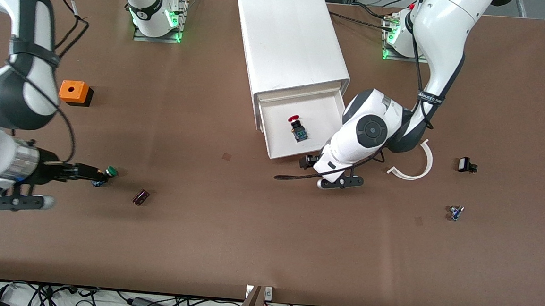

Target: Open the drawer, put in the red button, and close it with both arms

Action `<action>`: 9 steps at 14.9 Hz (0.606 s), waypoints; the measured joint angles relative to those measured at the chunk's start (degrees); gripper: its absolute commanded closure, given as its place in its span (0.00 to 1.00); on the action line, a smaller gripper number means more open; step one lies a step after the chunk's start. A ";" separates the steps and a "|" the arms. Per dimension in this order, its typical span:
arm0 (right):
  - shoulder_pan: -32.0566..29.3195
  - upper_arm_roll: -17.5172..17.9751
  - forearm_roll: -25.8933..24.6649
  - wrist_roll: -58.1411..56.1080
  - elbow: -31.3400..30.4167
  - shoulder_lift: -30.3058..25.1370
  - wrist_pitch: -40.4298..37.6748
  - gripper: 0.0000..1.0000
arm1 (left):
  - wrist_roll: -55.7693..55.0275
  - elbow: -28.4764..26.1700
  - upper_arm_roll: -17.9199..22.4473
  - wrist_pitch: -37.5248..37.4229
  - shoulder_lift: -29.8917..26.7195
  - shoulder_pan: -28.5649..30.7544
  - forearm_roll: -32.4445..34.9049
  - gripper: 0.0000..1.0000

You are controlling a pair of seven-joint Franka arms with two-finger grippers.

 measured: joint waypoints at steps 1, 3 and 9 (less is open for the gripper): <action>-0.47 -0.11 -0.02 0.00 0.02 -0.89 -1.03 0.00 | -0.88 -0.93 -0.45 -0.11 -0.39 -0.25 0.00 0.00; -0.55 -0.82 -0.04 0.00 0.05 -3.05 -3.01 0.00 | -2.08 -2.89 -2.07 -2.17 -1.47 -0.50 0.01 0.00; -0.20 -3.13 -1.77 0.00 0.05 -7.24 -7.49 0.00 | -3.28 -4.43 -6.26 -11.85 -2.78 -0.82 0.01 0.00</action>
